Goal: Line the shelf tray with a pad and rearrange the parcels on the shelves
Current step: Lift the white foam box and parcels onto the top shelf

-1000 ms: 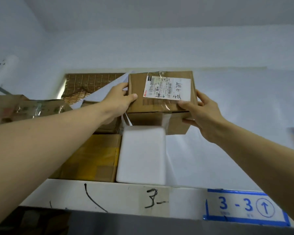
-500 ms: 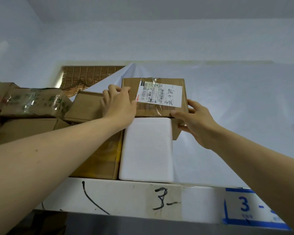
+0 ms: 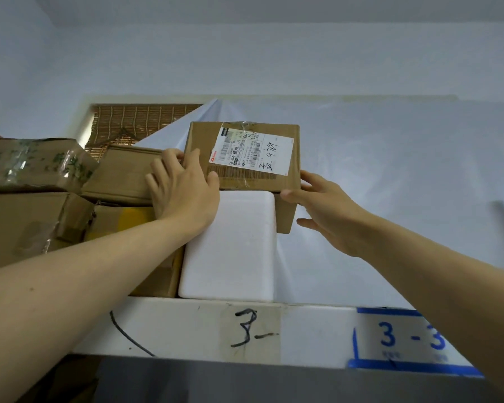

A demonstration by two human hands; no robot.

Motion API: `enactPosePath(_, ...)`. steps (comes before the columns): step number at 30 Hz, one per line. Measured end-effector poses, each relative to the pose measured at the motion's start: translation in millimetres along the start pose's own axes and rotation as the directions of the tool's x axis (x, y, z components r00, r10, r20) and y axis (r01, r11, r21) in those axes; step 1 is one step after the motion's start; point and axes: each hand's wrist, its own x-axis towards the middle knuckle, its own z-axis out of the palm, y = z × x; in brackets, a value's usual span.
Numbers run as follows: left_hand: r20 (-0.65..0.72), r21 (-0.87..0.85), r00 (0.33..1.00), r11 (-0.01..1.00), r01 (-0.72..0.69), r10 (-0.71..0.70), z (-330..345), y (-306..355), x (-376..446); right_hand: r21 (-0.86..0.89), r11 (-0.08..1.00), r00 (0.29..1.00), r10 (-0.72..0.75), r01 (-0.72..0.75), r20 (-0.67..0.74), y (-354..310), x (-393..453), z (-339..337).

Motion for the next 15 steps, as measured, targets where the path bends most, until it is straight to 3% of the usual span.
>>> enactPosePath(9,0.023,0.073,0.993,0.991,0.111,-0.113,-31,36,-36,-0.068,0.998,0.998,0.008,-0.003,0.068,-19,-35,-36)
enactPosePath(15,-0.018,0.071,0.990,0.988,0.140,-0.139,-63,109,-102,-0.152,0.978,0.979,-0.121,0.146,0.165,-15,-107,-100)
